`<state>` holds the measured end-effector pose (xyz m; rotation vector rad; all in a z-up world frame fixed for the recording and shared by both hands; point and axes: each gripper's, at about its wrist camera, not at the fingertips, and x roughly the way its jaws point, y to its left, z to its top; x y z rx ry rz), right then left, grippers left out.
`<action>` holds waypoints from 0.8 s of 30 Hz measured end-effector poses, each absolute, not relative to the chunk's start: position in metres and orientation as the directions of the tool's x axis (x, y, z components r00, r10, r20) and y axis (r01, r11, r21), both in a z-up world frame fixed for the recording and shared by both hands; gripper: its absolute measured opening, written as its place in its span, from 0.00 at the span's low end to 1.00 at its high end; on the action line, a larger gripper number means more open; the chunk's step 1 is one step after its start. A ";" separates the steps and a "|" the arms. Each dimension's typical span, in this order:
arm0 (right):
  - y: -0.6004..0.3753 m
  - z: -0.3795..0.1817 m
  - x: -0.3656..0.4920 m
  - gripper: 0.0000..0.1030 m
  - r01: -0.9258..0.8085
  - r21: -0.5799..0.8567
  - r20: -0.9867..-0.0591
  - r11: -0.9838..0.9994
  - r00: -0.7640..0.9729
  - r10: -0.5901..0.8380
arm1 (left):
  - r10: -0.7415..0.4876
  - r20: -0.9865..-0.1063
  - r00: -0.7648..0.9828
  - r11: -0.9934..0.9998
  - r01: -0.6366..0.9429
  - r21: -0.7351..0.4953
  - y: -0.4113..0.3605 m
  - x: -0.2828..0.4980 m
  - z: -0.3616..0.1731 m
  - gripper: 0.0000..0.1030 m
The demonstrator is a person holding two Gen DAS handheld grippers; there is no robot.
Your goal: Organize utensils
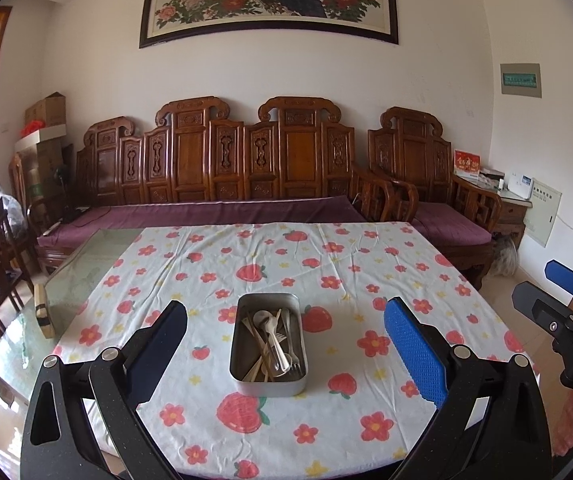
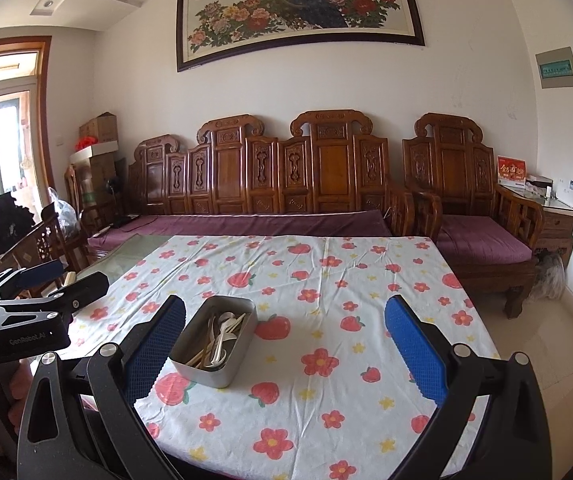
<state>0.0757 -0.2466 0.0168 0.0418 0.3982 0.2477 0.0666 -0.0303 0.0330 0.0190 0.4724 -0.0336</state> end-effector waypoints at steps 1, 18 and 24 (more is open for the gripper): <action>-0.246 0.017 0.076 0.97 -0.230 0.088 -0.379 0.969 0.892 0.246 | -0.027 -0.455 0.890 0.999 0.036 0.011 -0.030 0.066 0.033 0.93; -0.245 0.018 0.076 0.97 -0.225 0.085 -0.381 0.971 0.893 0.241 | -0.029 -0.456 0.889 0.999 0.037 0.008 -0.035 0.064 0.034 0.93; -0.245 0.017 0.076 0.97 -0.226 0.086 -0.380 0.970 0.893 0.242 | -0.031 -0.457 0.889 0.999 0.038 0.004 -0.035 0.064 0.033 0.93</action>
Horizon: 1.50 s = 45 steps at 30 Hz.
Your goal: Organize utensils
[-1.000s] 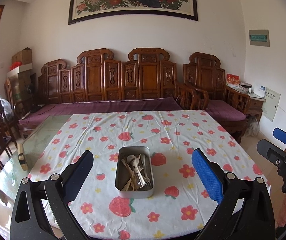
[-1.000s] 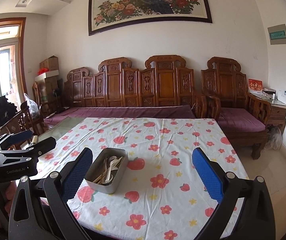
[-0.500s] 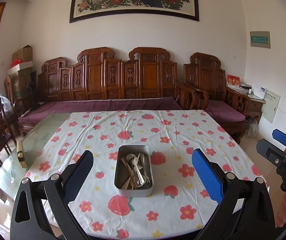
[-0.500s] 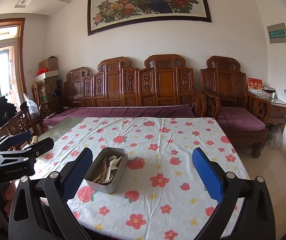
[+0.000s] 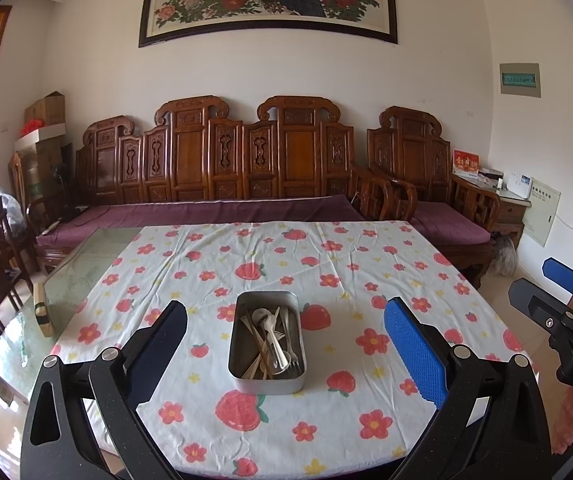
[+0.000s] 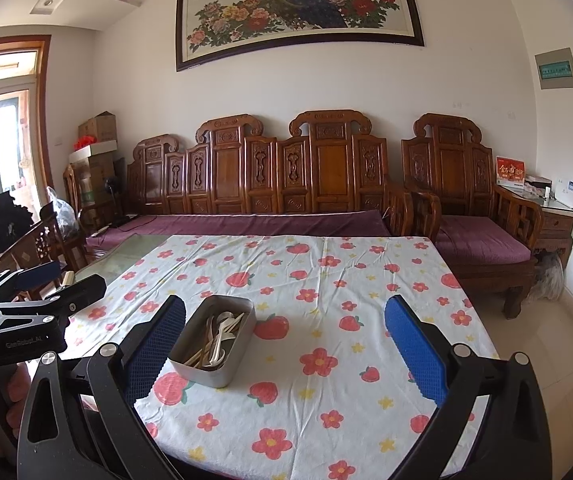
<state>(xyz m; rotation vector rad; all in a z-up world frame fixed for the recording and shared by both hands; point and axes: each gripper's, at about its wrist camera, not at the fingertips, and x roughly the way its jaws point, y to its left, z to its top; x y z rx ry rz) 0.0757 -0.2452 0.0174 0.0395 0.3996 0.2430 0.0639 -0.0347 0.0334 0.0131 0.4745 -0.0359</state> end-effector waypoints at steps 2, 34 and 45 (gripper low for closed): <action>-0.245 0.017 0.076 0.97 -0.228 0.087 -0.381 0.970 0.892 0.243 | -0.031 -0.456 0.889 0.999 0.038 0.006 -0.034 0.064 0.033 0.93; -0.245 0.017 0.080 0.97 -0.223 0.089 -0.384 0.971 0.892 0.240 | -0.043 -0.455 0.890 0.999 0.049 0.000 -0.042 0.062 0.035 0.93; -0.246 0.016 0.080 0.97 -0.221 0.093 -0.381 0.971 0.893 0.240 | -0.043 -0.458 0.888 0.999 0.048 -0.001 -0.041 0.061 0.031 0.93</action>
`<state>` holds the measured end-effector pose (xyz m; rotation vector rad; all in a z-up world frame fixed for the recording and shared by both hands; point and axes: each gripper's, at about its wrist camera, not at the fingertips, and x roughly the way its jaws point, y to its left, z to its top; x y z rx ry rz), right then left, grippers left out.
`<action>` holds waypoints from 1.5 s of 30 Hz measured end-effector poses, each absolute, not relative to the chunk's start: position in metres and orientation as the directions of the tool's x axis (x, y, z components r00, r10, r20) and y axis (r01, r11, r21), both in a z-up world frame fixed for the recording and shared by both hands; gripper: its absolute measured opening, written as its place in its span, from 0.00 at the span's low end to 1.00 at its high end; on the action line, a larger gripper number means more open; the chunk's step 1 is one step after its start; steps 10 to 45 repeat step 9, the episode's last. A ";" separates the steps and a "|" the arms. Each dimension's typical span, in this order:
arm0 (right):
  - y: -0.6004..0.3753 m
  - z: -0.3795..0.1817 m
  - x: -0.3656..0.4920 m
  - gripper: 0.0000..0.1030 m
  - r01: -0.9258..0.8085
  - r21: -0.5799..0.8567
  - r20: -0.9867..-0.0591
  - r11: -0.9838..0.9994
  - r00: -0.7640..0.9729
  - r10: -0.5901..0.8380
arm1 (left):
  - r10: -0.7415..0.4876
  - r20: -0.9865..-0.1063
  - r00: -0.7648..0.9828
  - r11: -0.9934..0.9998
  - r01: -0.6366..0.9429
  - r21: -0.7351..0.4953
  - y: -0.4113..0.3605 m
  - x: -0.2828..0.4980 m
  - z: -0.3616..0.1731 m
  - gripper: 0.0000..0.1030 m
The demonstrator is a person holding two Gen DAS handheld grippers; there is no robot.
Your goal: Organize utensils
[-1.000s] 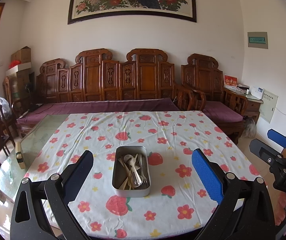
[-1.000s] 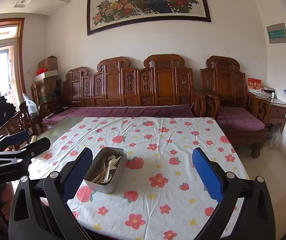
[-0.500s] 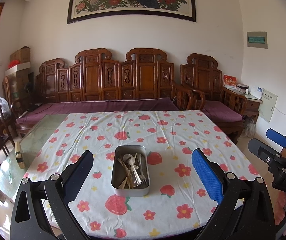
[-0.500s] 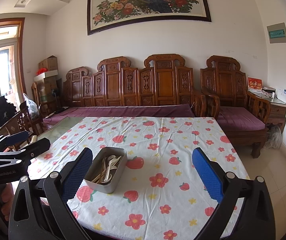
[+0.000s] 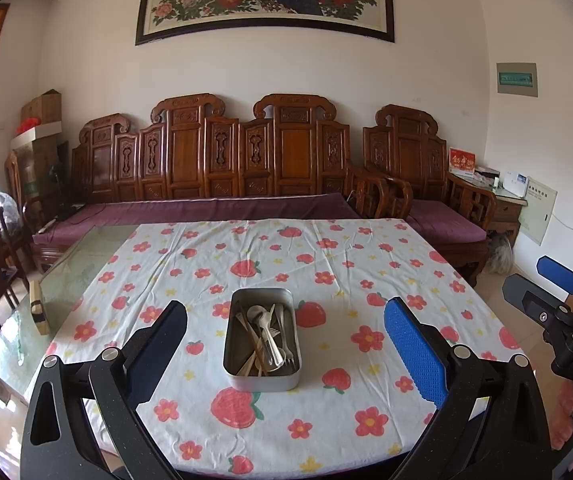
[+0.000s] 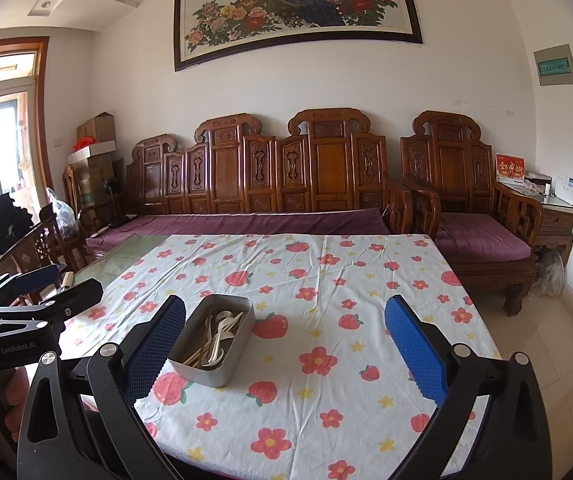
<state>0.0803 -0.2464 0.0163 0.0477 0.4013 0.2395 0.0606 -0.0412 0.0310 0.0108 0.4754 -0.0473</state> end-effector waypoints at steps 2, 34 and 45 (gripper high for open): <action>-0.246 0.016 0.080 0.97 -0.221 0.092 -0.381 0.971 0.893 0.239 | -0.042 -0.457 0.888 0.999 0.047 -0.001 -0.041 0.060 0.031 0.93; -0.246 0.017 0.080 0.97 -0.221 0.093 -0.381 0.971 0.893 0.240 | -0.043 -0.455 0.889 0.999 0.048 -0.001 -0.041 0.060 0.029 0.93; -0.246 0.017 0.080 0.97 -0.221 0.093 -0.381 0.971 0.893 0.240 | -0.043 -0.455 0.889 0.999 0.048 -0.001 -0.041 0.060 0.029 0.93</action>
